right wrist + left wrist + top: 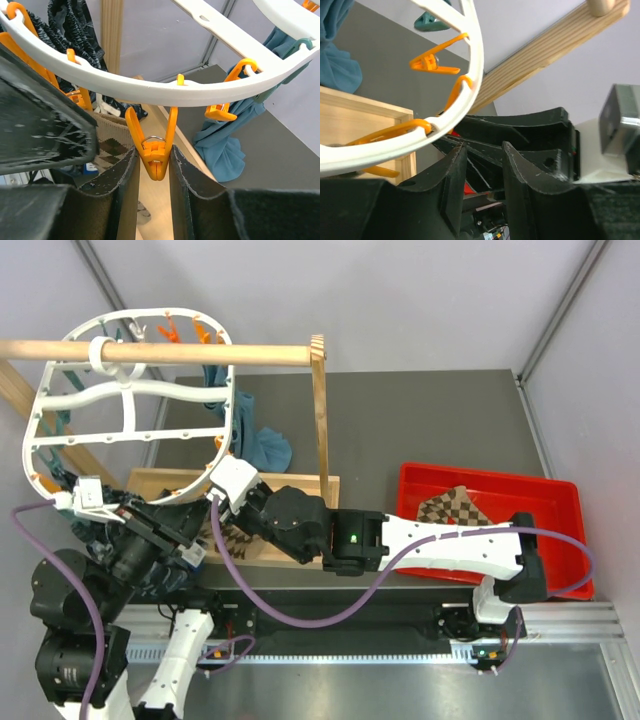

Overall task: Clip the socks to the hanger
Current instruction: Open the clamp at the hanger.

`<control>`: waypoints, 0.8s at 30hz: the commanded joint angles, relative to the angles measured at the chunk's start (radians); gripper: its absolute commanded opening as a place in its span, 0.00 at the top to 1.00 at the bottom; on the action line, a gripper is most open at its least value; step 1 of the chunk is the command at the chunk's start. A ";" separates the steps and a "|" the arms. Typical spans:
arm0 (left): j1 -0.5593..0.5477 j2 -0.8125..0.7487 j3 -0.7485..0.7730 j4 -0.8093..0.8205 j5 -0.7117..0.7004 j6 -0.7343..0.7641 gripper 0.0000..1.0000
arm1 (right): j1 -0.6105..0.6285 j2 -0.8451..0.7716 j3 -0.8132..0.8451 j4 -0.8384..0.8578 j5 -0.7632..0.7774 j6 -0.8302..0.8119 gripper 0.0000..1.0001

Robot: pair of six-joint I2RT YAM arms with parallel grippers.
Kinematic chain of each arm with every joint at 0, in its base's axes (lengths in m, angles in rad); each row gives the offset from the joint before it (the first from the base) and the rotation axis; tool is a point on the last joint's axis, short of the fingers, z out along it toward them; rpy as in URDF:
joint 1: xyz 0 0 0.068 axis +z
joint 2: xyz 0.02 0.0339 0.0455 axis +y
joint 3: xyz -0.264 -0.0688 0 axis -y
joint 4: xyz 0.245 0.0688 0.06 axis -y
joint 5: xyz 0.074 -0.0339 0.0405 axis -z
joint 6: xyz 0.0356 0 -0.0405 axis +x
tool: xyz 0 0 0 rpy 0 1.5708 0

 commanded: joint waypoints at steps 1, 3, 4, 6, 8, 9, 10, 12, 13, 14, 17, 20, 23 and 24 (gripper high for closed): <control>0.000 -0.007 -0.037 0.031 -0.020 -0.013 0.61 | 0.021 -0.050 0.013 0.005 -0.014 0.002 0.99; 0.000 -0.013 -0.061 0.045 -0.032 -0.010 0.62 | 0.022 -0.050 0.013 0.005 -0.018 0.007 0.99; 0.000 -0.021 -0.069 0.065 -0.037 -0.009 0.62 | 0.022 -0.053 0.013 0.005 -0.021 0.010 0.99; 0.000 -0.024 -0.087 0.079 -0.040 -0.004 0.61 | 0.022 -0.056 0.016 0.007 -0.031 0.013 0.99; 0.000 -0.024 -0.090 0.089 -0.039 -0.003 0.60 | 0.022 -0.060 0.016 0.005 -0.044 0.019 0.99; 0.000 -0.022 -0.092 0.089 -0.039 0.002 0.60 | 0.022 -0.063 0.014 0.005 -0.049 0.022 0.99; 0.000 -0.019 -0.090 0.089 -0.043 0.006 0.59 | 0.021 -0.066 0.014 0.004 -0.052 0.023 0.99; 0.000 -0.019 -0.089 0.088 -0.057 0.016 0.58 | 0.021 -0.071 0.010 0.005 -0.061 0.031 0.99; 0.000 -0.024 -0.090 0.088 -0.061 0.017 0.58 | 0.021 -0.074 0.008 0.005 -0.064 0.033 0.99; 0.000 -0.024 -0.092 0.089 -0.068 0.019 0.57 | 0.022 -0.077 0.004 0.005 -0.077 0.033 0.99; 0.000 -0.025 -0.104 0.100 -0.080 0.028 0.55 | 0.022 -0.085 -0.010 0.018 -0.096 0.033 0.99; 0.000 -0.021 -0.107 0.122 -0.080 0.039 0.52 | 0.022 -0.085 -0.010 0.022 -0.106 0.022 0.99; 0.000 -0.024 -0.107 0.155 -0.084 0.042 0.50 | 0.022 -0.080 -0.007 0.016 -0.110 0.019 0.98; 0.000 -0.027 -0.109 0.160 -0.091 0.042 0.50 | 0.022 -0.079 -0.009 0.018 -0.112 0.020 0.99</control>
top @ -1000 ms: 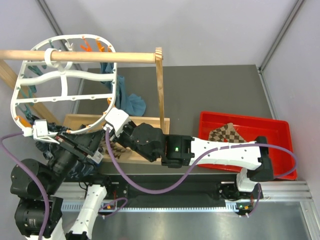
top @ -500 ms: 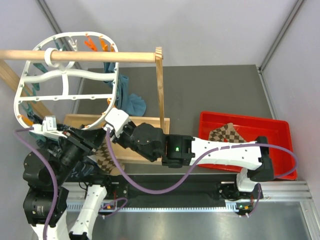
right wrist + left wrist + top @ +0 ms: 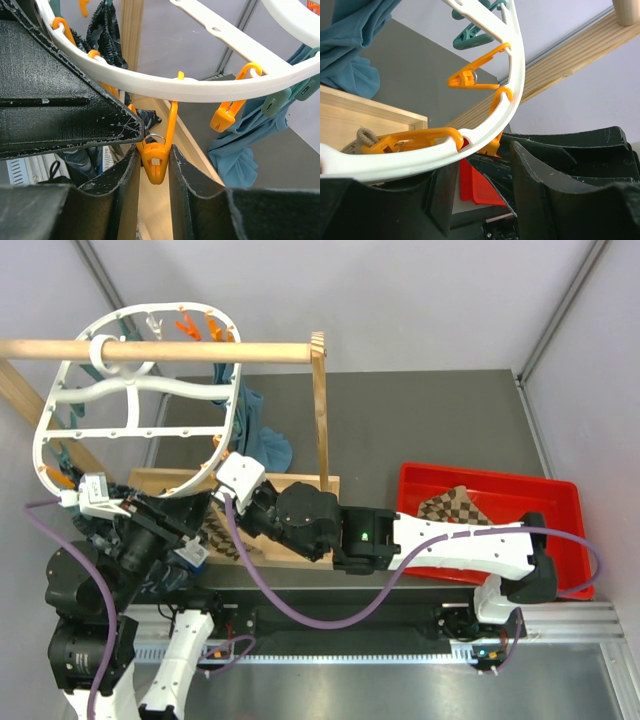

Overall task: Clip the socks to the hanger
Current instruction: Open the clamp at the hanger.

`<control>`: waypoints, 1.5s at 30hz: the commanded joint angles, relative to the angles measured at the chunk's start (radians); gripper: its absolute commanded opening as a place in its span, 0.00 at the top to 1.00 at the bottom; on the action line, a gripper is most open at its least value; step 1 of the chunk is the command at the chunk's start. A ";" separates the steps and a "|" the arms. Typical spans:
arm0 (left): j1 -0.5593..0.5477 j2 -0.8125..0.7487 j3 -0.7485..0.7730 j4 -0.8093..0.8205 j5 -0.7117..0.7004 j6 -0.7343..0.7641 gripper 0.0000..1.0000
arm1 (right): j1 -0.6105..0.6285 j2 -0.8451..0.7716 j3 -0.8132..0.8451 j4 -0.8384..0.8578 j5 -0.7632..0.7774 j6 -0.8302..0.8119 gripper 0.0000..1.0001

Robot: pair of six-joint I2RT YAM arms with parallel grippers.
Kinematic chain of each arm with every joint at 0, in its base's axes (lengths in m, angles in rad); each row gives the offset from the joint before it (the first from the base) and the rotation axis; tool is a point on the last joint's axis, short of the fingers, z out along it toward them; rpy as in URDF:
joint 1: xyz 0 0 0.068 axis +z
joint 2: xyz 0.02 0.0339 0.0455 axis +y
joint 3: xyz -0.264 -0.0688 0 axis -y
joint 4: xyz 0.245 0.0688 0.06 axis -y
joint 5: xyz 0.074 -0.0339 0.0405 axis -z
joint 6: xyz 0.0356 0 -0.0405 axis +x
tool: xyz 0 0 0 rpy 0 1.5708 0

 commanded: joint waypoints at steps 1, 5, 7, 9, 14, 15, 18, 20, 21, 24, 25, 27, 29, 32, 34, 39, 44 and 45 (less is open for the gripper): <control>0.000 -0.004 -0.009 0.115 -0.034 0.026 0.50 | 0.022 -0.039 0.001 0.018 -0.033 0.002 0.99; 0.000 -0.004 -0.033 0.135 -0.033 0.022 0.52 | 0.022 -0.041 0.000 0.019 -0.061 0.011 0.98; 0.000 -0.001 -0.043 0.146 -0.028 0.017 0.59 | 0.021 -0.042 -0.002 0.021 -0.066 0.014 0.99; 0.000 0.006 -0.046 0.151 -0.022 0.014 0.69 | 0.021 -0.045 -0.005 0.021 -0.070 0.016 0.98; 0.000 0.014 -0.041 0.160 -0.022 0.019 0.94 | 0.021 -0.054 -0.009 -0.008 -0.076 0.030 0.83; 0.000 0.014 -0.041 0.158 -0.025 0.020 1.00 | 0.021 -0.057 -0.009 -0.013 -0.078 0.036 0.77; 0.000 0.017 -0.046 0.152 -0.022 0.025 1.00 | 0.016 -0.079 -0.028 -0.036 -0.079 0.050 0.56; 0.000 0.017 -0.044 0.145 -0.020 0.036 1.00 | 0.006 -0.113 -0.057 -0.060 -0.098 0.056 0.46; 0.000 0.016 -0.043 0.137 -0.024 0.040 1.00 | -0.002 -0.125 -0.068 -0.071 -0.111 0.065 0.45; 0.000 0.014 -0.044 0.132 -0.025 0.054 1.00 | -0.074 -0.185 -0.106 -0.113 -0.263 0.132 0.39; 0.000 0.011 -0.046 0.131 -0.025 0.056 1.00 | -0.132 -0.215 -0.130 -0.113 -0.326 0.151 0.38; 0.000 0.006 -0.052 0.132 -0.019 0.057 1.00 | -0.191 -0.254 -0.154 -0.093 -0.516 0.230 0.35; 0.000 0.000 -0.064 0.146 -0.008 0.054 1.00 | -0.244 -0.268 -0.167 -0.082 -0.632 0.251 0.31; 0.000 -0.006 -0.070 0.161 0.002 0.051 1.00 | -0.284 -0.272 -0.154 -0.068 -0.726 0.299 0.23; -0.002 -0.010 -0.070 0.169 0.006 0.051 1.00 | -0.315 -0.246 -0.129 -0.067 -0.811 0.324 0.19; 0.000 -0.017 -0.066 0.174 0.015 0.049 1.00 | -0.332 -0.182 -0.092 -0.059 -0.894 0.375 0.16; 0.000 -0.024 -0.064 0.178 0.018 0.045 1.00 | -0.334 -0.130 -0.075 -0.010 -0.929 0.425 0.21; -0.002 -0.024 -0.064 0.183 0.016 0.045 1.00 | -0.334 -0.111 -0.069 -0.007 -0.931 0.433 0.24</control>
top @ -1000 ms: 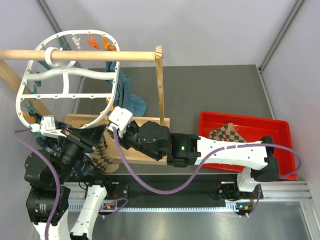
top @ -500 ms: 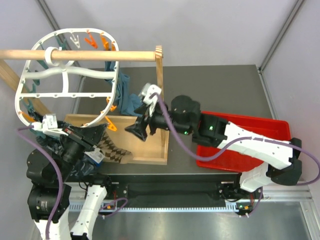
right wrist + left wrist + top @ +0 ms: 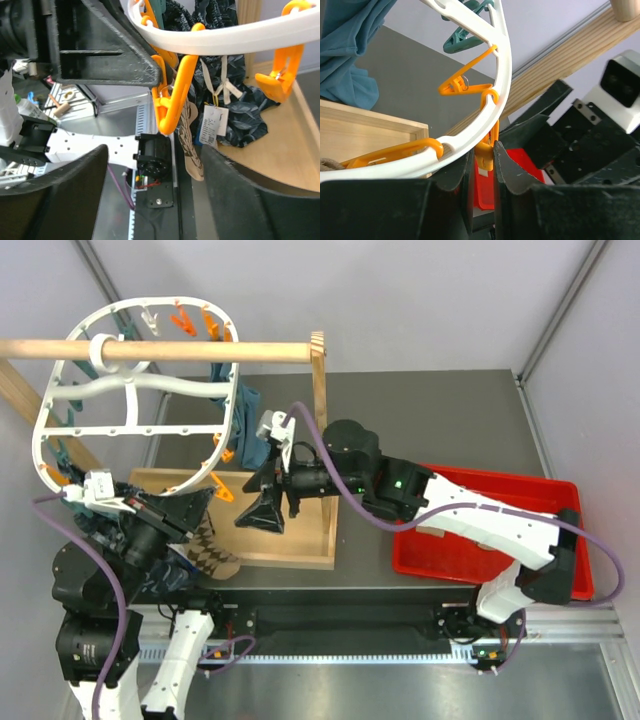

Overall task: Clip the socks to the hanger
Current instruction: Open the clamp at the hanger.

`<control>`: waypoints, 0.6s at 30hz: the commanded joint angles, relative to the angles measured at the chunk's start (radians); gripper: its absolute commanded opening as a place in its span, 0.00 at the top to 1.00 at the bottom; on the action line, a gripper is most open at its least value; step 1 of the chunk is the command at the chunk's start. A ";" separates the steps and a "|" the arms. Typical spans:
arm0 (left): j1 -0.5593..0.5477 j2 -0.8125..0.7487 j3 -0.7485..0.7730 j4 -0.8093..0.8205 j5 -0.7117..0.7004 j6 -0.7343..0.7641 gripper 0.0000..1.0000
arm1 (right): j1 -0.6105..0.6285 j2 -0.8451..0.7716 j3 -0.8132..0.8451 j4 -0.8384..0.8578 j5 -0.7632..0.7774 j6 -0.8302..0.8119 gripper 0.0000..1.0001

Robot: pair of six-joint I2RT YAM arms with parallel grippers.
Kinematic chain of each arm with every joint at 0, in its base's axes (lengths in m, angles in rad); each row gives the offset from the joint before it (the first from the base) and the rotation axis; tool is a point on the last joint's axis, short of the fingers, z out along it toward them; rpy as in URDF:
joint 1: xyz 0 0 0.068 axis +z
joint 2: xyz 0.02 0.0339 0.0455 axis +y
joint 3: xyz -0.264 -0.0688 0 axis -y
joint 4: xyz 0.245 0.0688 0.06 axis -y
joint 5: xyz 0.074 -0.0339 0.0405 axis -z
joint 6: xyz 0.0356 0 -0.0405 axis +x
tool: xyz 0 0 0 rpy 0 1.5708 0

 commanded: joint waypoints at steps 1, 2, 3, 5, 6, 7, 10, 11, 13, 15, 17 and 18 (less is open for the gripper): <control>0.003 -0.008 0.002 0.090 0.007 0.013 1.00 | -0.012 0.039 0.071 0.068 -0.063 0.057 0.28; 0.003 -0.009 0.004 0.091 0.006 0.013 1.00 | -0.012 0.046 0.076 0.071 -0.067 0.069 0.31; 0.003 -0.006 0.004 0.090 0.007 0.013 1.00 | -0.012 0.057 0.081 0.090 -0.071 0.077 0.33; 0.003 -0.007 0.004 0.093 0.004 0.013 1.00 | -0.012 0.063 0.082 0.113 -0.083 0.095 0.37; 0.003 -0.009 0.004 0.093 0.006 0.012 1.00 | -0.012 0.069 0.085 0.125 -0.081 0.098 0.39; 0.003 -0.008 0.004 0.096 0.006 0.012 1.00 | -0.012 0.073 0.098 0.125 -0.081 0.101 0.42; 0.003 -0.009 0.004 0.096 0.006 0.007 1.00 | -0.013 0.092 0.122 0.131 -0.089 0.115 0.49; 0.003 -0.008 0.004 0.099 0.006 0.006 1.00 | -0.013 0.099 0.125 0.136 -0.094 0.116 0.50; 0.003 -0.009 0.004 0.099 0.009 0.004 1.00 | -0.013 0.100 0.119 0.166 -0.098 0.120 0.53; 0.003 -0.009 0.005 0.099 0.009 0.006 1.00 | -0.013 0.100 0.108 0.170 -0.095 0.130 0.55; 0.003 -0.008 0.007 0.099 0.012 0.006 1.00 | -0.012 0.106 0.113 0.170 -0.087 0.127 0.56; 0.003 -0.008 0.007 0.101 0.010 0.006 1.00 | -0.013 0.108 0.113 0.195 -0.089 0.126 0.57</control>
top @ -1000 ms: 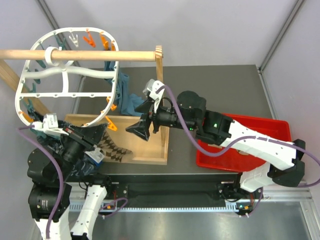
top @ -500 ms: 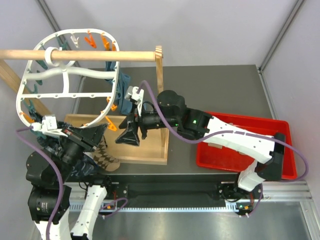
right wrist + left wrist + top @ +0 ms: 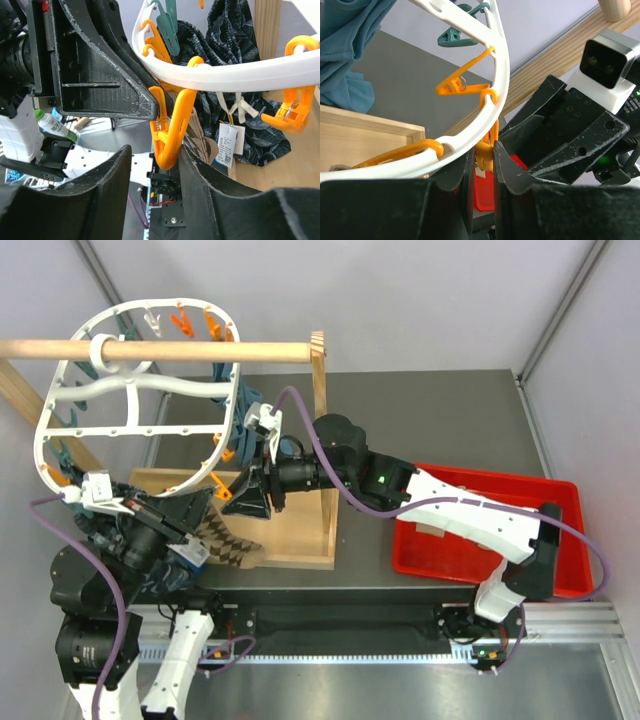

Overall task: Clip the socks to the hanger
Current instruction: Open the clamp at the hanger.

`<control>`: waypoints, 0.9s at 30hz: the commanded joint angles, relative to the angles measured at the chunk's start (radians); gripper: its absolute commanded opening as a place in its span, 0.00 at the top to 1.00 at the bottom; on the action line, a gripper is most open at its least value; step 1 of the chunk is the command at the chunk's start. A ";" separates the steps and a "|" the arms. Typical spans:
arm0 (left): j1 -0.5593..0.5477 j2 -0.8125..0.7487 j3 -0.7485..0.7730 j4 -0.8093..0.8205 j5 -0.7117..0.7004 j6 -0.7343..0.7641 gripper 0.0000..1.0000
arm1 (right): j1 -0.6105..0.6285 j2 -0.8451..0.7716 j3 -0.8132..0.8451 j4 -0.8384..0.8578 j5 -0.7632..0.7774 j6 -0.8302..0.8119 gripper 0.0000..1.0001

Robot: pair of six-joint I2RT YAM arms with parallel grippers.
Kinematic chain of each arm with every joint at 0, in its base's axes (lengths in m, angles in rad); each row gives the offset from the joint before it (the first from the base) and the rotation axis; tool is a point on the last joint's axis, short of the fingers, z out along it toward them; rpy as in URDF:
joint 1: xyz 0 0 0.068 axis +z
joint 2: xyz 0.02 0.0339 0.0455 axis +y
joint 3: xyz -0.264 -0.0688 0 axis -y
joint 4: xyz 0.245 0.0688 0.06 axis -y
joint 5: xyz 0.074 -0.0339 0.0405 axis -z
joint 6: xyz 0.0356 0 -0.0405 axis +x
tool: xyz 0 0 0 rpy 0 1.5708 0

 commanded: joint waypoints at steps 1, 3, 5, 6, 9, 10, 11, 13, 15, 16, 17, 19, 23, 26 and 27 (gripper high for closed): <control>0.003 -0.001 0.007 0.084 0.000 0.008 1.00 | -0.007 0.011 0.042 0.109 -0.017 0.015 0.58; 0.003 0.002 0.008 0.086 0.000 0.008 1.00 | -0.007 0.015 0.048 0.115 -0.017 0.018 0.59; 0.003 0.004 0.008 0.086 0.000 0.005 1.00 | -0.007 0.021 0.056 0.116 -0.014 0.021 0.62; 0.003 0.001 0.008 0.090 0.002 0.005 1.00 | -0.007 0.024 0.059 0.115 -0.013 0.021 0.64; 0.003 0.002 0.011 0.089 0.006 0.005 1.00 | -0.007 0.026 0.073 0.101 0.007 0.023 0.79; 0.003 0.001 0.015 0.084 0.006 0.007 1.00 | -0.006 0.029 0.079 0.098 0.018 0.021 0.89; 0.001 0.004 0.016 0.081 0.003 0.007 1.00 | -0.006 0.029 0.081 0.095 0.021 0.020 0.94; 0.003 0.007 0.033 0.060 -0.001 -0.001 0.87 | -0.006 0.029 0.078 0.090 0.047 0.007 1.00; 0.003 0.017 0.063 0.034 -0.020 -0.016 0.68 | 0.003 0.023 0.073 0.061 0.078 -0.011 1.00; 0.003 0.020 0.076 0.018 -0.027 -0.038 0.61 | 0.006 0.021 0.072 0.055 0.119 -0.032 1.00; 0.001 0.028 0.088 -0.012 -0.042 -0.047 0.57 | 0.012 0.017 0.069 0.049 0.142 -0.046 1.00; 0.003 0.037 0.116 -0.023 -0.049 -0.074 0.53 | 0.029 0.012 0.062 0.034 0.218 -0.097 1.00; 0.003 0.050 0.140 -0.031 -0.049 -0.113 0.46 | 0.074 -0.005 0.049 0.035 0.354 -0.183 1.00; 0.003 0.062 0.151 -0.060 -0.061 -0.137 0.46 | 0.112 -0.006 0.059 0.033 0.449 -0.247 1.00; 0.003 0.065 0.145 -0.071 -0.066 -0.145 0.46 | 0.129 -0.006 0.062 0.035 0.469 -0.259 1.00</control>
